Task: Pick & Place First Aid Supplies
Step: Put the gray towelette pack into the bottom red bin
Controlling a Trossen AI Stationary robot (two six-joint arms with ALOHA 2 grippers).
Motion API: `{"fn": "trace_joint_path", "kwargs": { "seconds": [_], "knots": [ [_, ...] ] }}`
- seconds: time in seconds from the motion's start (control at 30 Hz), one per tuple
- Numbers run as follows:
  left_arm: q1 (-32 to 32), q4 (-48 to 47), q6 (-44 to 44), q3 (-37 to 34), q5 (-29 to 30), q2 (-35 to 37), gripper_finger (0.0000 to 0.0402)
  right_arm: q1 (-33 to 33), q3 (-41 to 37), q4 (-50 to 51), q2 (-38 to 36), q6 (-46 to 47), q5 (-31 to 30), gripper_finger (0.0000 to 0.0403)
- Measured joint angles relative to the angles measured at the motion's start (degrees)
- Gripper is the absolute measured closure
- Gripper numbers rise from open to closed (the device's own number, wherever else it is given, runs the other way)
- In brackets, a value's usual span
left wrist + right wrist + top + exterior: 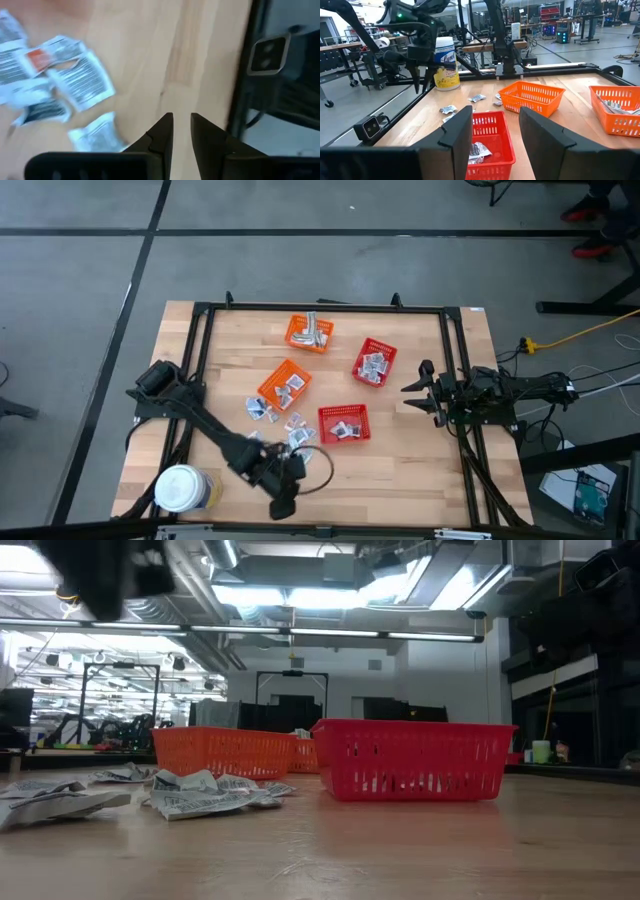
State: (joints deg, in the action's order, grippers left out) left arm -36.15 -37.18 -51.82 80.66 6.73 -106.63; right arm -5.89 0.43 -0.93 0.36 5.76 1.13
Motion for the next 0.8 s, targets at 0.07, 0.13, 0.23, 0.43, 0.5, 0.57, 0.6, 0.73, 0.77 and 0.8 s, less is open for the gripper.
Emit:
{"fn": "trace_joint_path", "kwargs": {
  "seconds": [0.07, 0.13, 0.23, 0.43, 0.5, 0.57, 0.6, 0.73, 0.77, 0.8],
  "knots": [
    [-2.1, -2.1, 0.0, 0.0, 4.1, 0.0, 0.0342, 0.0, 0.0, 0.0, 0.0, 0.0, 0.0, 0.0240],
    [-4.0, -4.1, 0.1, 0.0, 8.1, 0.0, 0.0339, 0.0, 0.0, 0.0, 0.0, 0.0, 0.0, 0.0240],
    [-6.3, -7.0, 0.1, 0.0, 13.5, 0.0, 0.0331, 0.0, 0.0, 0.0, 0.0, 0.0, 0.0, 0.0240],
    [-7.7, -8.1, 0.1, -1.2, 16.3, 0.1, 0.0298, 0.0, 0.0, 0.0, 0.0, 0.0, 0.0, 0.0240],
    [-7.6, -7.2, 0.1, -2.4, 16.4, 0.1, 0.0283, 0.0, 0.0, 0.0, 0.0, 0.0, 0.0, 0.0240],
    [-7.2, -7.4, 0.1, -3.6, 16.8, 0.1, 0.0268, 0.0, 0.0, 0.0, 0.0, 0.0, 0.0, 0.0240],
    [-7.1, -7.4, 0.1, -4.1, 17.1, 0.1, 0.0262, 0.0, 0.0, 0.0, 0.0, 0.0, 0.0, 0.0240],
    [-6.3, -6.6, 2.1, -5.3, 19.3, 0.1, 0.0249, 0.0, 0.0, 0.0, 0.0, 0.0, 0.0, 0.0240],
    [-6.1, -6.2, 3.0, -5.6, 19.6, 0.1, 0.0248, 0.0, 0.0, 0.0, 0.0, 0.0, 0.0, 0.0240],
    [-5.9, -5.8, 3.8, -5.9, 19.7, 0.1, 0.0248, 0.0, 0.0, 0.0, 0.0, 0.0, 0.0, 0.0240]
  ]
}}
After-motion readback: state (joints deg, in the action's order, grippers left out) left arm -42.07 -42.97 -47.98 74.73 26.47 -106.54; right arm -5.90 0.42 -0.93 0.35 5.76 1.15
